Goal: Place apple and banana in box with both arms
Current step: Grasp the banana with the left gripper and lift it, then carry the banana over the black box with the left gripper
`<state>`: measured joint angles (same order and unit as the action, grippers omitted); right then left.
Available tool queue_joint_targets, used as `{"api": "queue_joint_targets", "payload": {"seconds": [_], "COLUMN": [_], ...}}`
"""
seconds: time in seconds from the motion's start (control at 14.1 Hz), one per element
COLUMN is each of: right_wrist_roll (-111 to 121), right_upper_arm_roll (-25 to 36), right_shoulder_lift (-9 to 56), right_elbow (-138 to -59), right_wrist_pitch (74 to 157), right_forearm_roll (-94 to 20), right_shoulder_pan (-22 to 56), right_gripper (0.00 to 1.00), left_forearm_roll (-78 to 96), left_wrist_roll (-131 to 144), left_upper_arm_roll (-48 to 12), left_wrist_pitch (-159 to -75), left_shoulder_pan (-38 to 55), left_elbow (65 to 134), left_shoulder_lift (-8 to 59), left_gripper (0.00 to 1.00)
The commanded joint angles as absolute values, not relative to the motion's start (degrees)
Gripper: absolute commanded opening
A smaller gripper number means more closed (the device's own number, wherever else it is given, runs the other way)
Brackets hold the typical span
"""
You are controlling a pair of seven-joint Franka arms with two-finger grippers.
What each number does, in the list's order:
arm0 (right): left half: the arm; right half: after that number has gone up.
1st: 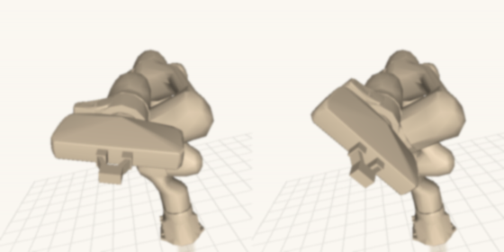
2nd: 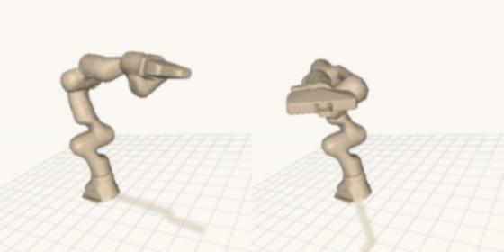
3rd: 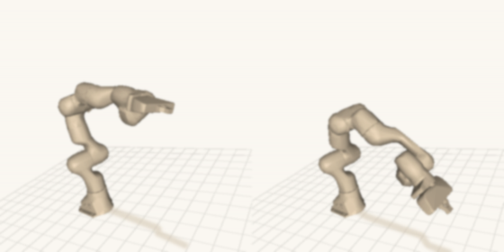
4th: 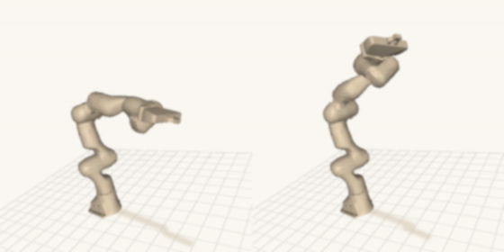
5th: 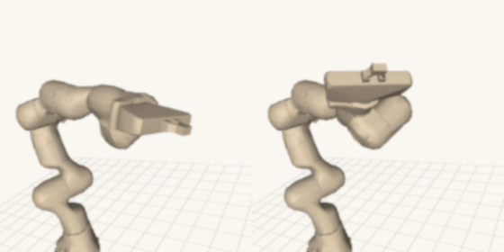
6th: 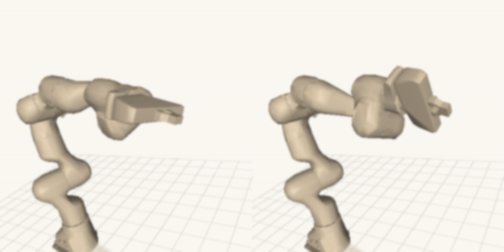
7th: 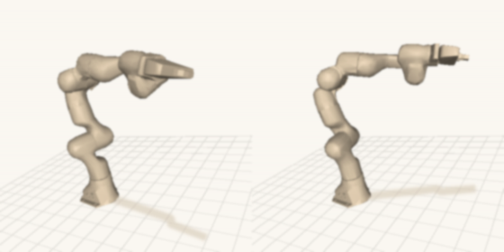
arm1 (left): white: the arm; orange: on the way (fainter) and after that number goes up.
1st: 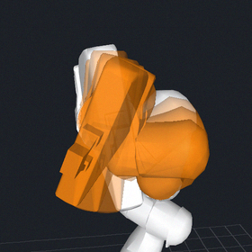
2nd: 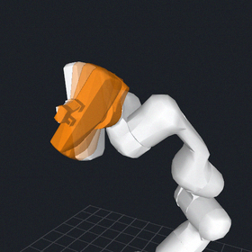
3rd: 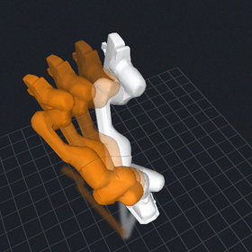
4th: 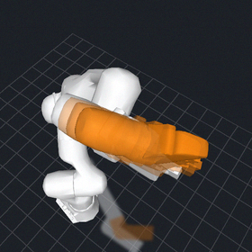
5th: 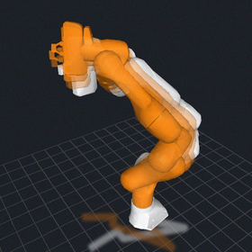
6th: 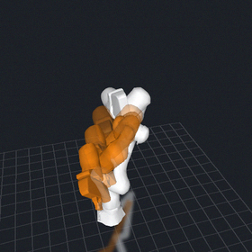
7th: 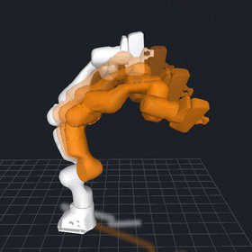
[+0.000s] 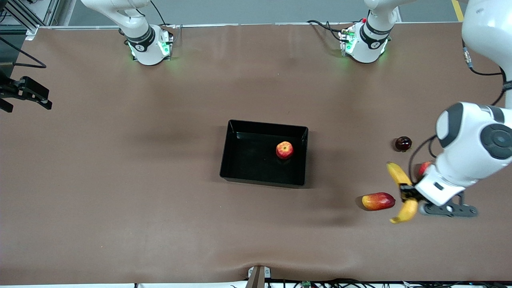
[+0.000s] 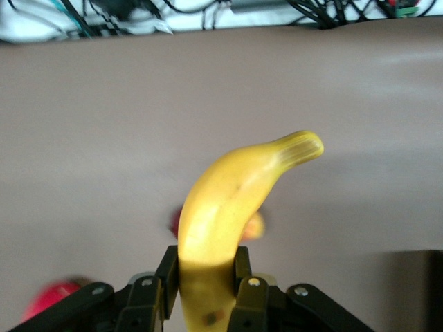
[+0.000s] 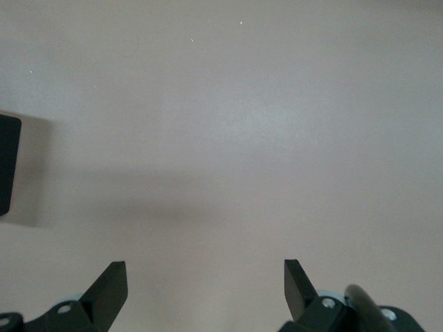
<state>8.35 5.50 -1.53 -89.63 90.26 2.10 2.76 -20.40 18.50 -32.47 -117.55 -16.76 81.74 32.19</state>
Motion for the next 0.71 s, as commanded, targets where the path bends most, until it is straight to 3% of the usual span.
{"api": "queue_joint_targets", "payload": {"seconds": [0.0, 0.35, 0.64], "right_wrist_roll": [9.0, 9.0, 9.0], "right_upper_arm_roll": [5.4, 5.5, 5.5], "right_shoulder_lift": [-1.6, -1.6, -1.5], "right_elbow": [-89.6, -89.6, -89.6], "right_wrist_pitch": [90.4, 90.4, 90.4], "right_forearm_roll": [0.8, 0.8, 0.8], "right_shoulder_pan": [2.3, 2.2, 2.1], "right_gripper": [1.00, 1.00, 1.00], "left_forearm_roll": [-20.2, -20.3, -21.5], "left_wrist_roll": [31.2, 50.2, 62.7], "left_upper_arm_roll": [-35.3, -35.6, -34.9], "left_wrist_pitch": [-114.7, -114.0, -114.3], "left_shoulder_pan": [-13.8, -0.6, 9.7], "left_elbow": [83.1, 82.9, 78.8], "left_shoulder_lift": [30.2, 31.1, 35.8], "left_gripper": [0.00, 0.00, 0.00]}}
